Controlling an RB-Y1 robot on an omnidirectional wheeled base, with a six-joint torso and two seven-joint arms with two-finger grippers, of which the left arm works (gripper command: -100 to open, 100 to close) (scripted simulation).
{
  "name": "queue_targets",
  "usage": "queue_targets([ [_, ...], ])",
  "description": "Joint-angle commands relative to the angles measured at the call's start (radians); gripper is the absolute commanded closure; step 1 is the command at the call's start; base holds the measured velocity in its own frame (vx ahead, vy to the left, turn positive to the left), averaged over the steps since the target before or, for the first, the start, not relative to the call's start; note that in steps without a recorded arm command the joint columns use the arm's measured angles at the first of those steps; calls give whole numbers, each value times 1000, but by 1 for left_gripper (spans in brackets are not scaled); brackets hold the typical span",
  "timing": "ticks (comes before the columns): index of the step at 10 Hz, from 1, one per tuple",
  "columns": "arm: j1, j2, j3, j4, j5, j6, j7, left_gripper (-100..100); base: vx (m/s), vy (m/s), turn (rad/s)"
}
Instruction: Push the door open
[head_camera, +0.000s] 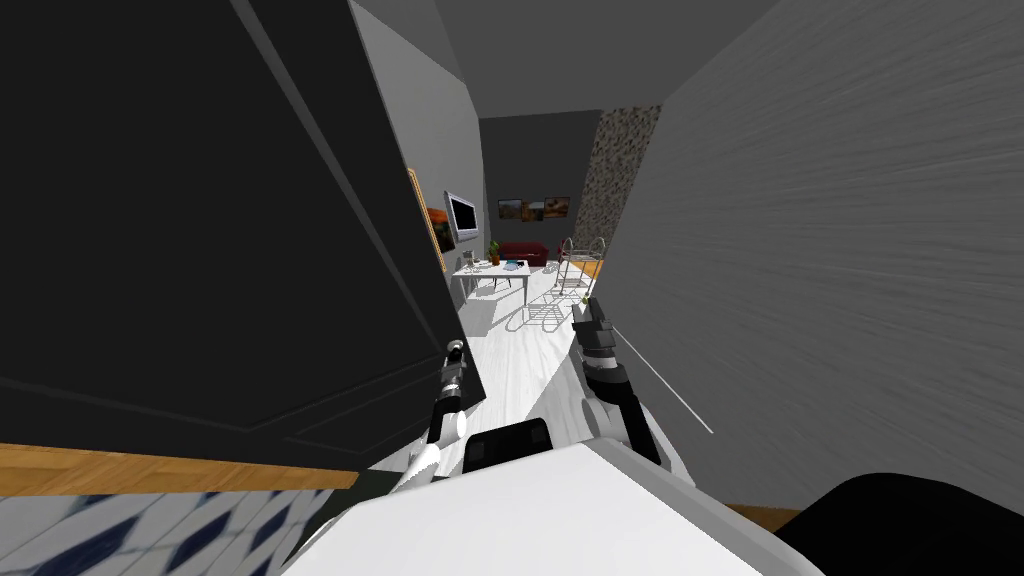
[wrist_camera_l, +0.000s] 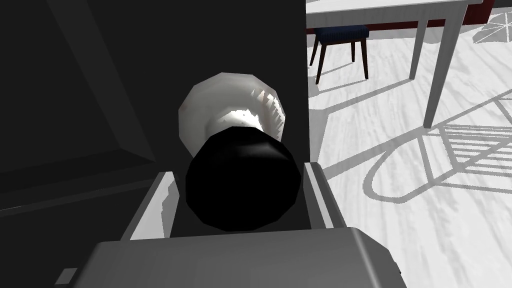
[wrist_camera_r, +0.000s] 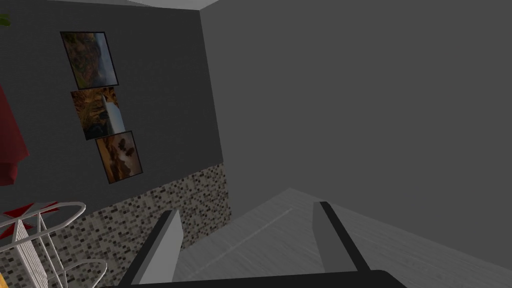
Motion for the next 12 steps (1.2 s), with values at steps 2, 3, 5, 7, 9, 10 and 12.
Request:
queue_targets([
  [2,12,20,10,-8,-8,-3,6,100,147,-31,219],
  [3,14,22,10,-10,-11,-2,8,100,152,-44,159],
  [5,17,24,10,-15,-17,1,11,100,155,-36,130],
  [7,21,26,9,-20,-23,3,13,100,68,-5,65],
  [9,24,27,9,-25,-29,6,16,100,101,-41,156],
  [10,24,27,9,-25,-29,6,16,100,65,-19,45],
  [12,24,27,9,-11,-29,6,16,100,14,2,-19],
])
